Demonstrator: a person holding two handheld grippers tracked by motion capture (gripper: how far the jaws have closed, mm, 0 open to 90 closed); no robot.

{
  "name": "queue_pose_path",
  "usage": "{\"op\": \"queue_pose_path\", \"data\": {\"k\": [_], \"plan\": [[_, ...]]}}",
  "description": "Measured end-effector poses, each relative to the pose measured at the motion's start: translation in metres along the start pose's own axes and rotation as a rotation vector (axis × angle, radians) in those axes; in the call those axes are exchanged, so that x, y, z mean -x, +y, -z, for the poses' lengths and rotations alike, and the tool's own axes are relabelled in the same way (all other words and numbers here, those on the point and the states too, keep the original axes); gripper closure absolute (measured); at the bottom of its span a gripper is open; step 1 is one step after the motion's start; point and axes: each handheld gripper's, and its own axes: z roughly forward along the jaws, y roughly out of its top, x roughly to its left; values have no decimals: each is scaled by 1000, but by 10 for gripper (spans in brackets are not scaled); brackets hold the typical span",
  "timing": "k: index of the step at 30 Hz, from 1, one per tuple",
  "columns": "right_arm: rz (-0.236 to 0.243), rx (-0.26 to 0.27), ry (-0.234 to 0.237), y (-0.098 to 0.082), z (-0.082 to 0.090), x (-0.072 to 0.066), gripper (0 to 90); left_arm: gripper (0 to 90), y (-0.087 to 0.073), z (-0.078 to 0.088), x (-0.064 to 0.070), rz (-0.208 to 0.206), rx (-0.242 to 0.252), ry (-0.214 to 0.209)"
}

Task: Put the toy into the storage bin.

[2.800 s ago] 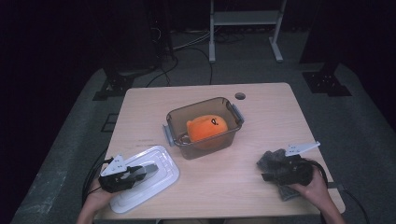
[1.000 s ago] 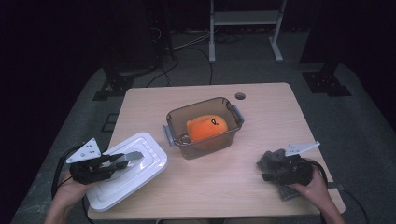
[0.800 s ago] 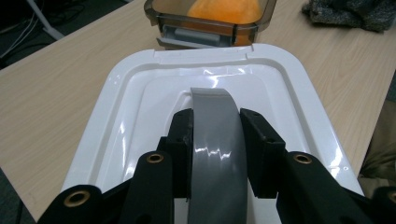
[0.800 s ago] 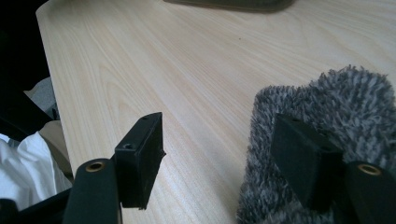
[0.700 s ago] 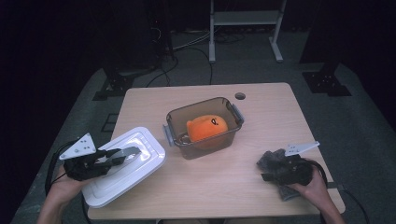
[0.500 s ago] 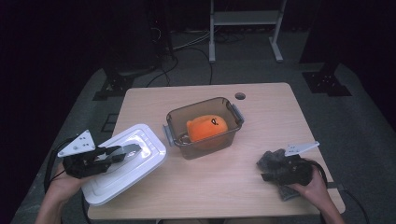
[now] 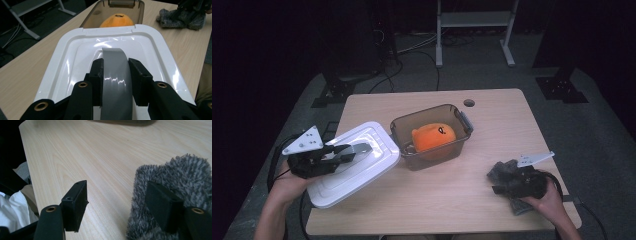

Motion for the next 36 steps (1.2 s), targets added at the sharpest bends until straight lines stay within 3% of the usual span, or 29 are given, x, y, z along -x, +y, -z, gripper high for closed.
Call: {"op": "queue_pose_path", "data": {"k": [14,36], "plan": [[2,0,4,0,1,1,334,664,43,-34,-6,-53,21,-62],[-2,7,13,0,1,2,334,664,77,-80,-2,-86,24,-147]]}}
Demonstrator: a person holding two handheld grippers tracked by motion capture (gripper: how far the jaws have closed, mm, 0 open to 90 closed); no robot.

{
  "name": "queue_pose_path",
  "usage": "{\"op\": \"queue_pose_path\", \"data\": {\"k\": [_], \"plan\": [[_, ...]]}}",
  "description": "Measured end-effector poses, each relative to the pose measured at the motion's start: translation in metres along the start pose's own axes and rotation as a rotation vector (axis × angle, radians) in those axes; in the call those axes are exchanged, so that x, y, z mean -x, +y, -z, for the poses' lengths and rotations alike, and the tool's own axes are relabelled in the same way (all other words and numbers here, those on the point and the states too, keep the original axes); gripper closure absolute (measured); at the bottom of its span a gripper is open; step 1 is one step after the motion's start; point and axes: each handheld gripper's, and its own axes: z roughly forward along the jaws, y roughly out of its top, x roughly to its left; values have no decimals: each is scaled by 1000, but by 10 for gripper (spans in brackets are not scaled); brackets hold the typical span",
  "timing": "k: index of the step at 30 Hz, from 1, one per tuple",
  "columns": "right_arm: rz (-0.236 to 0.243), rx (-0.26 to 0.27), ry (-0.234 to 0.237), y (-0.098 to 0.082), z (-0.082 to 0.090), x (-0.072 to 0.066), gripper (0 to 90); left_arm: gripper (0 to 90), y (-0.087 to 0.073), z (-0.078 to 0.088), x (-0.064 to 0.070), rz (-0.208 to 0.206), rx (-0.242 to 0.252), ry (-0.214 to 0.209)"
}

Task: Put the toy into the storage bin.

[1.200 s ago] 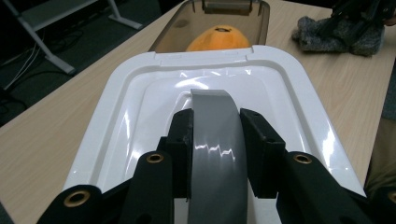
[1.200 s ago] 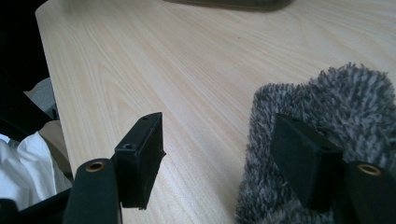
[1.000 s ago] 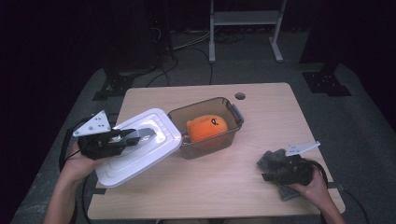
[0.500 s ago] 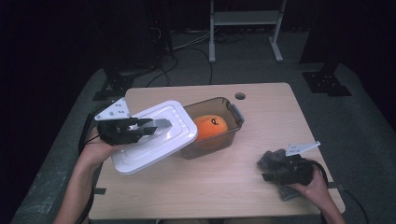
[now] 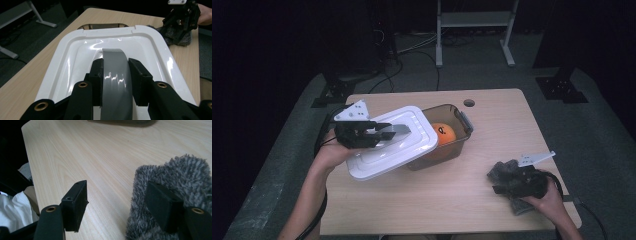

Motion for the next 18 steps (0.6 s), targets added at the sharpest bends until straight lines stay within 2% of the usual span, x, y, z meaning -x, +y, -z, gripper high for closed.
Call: {"op": "queue_pose_path", "data": {"k": [6,11,18], "plan": [[-8,9,1,0,2,2,335,665,12,-16,-4,-20,5,-27],[-4,8,0,0,2,2,335,664,20,-25,-4,-24,14,-38],[-3,8,-3,-1,3,2,334,664,29,-34,-4,-53,6,-53]]}}
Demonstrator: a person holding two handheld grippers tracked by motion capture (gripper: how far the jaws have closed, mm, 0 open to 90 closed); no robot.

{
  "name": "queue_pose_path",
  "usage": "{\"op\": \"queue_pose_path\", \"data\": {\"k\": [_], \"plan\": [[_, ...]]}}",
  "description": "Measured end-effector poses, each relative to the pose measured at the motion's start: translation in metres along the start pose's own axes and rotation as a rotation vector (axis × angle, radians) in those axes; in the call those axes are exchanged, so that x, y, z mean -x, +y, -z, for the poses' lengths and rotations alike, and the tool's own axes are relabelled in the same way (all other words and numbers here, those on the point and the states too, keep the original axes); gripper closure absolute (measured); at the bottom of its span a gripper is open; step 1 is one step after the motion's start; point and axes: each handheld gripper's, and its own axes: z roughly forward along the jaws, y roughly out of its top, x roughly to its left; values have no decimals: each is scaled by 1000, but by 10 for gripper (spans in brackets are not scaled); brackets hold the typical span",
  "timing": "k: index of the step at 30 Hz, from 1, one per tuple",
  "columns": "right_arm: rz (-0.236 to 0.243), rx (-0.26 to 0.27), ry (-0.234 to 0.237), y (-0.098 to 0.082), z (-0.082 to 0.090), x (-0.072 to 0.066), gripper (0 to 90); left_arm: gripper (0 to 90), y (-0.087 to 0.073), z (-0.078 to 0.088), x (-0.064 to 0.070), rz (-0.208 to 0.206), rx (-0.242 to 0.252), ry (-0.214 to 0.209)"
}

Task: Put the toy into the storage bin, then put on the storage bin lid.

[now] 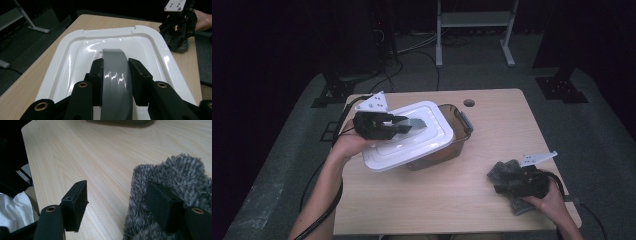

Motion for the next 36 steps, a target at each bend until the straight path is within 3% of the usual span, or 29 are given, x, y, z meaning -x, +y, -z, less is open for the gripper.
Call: {"op": "queue_pose_path", "data": {"k": [15,36], "plan": [[-4,15,2,-1,3,0,334,664,14,-19,-2,-13,-3,-20],[-1,5,8,0,1,0,334,664,12,-42,-11,-4,9,-39]]}}
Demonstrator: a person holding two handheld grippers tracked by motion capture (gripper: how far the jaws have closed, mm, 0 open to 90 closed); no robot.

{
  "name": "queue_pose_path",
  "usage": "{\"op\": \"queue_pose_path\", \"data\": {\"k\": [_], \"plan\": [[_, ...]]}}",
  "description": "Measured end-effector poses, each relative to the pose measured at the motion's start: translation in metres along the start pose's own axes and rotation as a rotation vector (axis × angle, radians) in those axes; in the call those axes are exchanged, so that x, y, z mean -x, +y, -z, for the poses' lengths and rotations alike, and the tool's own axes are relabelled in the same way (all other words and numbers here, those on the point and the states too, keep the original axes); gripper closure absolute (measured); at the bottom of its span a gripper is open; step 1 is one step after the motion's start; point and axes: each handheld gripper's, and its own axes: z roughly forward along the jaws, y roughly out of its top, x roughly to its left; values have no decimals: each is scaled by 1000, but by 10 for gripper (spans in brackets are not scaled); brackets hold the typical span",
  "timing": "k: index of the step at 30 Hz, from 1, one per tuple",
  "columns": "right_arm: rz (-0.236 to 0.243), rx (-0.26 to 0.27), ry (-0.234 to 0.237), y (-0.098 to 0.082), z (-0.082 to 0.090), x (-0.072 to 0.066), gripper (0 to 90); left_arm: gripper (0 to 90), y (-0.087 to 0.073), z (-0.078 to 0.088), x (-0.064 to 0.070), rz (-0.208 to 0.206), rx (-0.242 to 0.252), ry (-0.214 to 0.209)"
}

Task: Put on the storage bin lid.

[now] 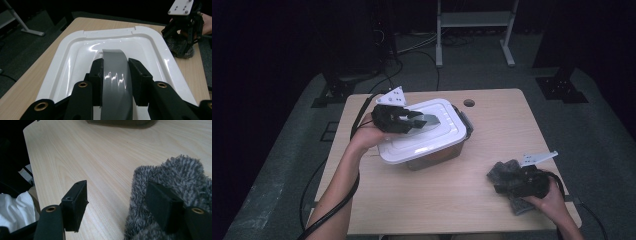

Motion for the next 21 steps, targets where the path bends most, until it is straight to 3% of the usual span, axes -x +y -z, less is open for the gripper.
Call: {"op": "queue_pose_path", "data": {"k": [21], "plan": [[0,5,4,-1,1,2,335,664,-8,-41,-23,2,-31,6]]}}
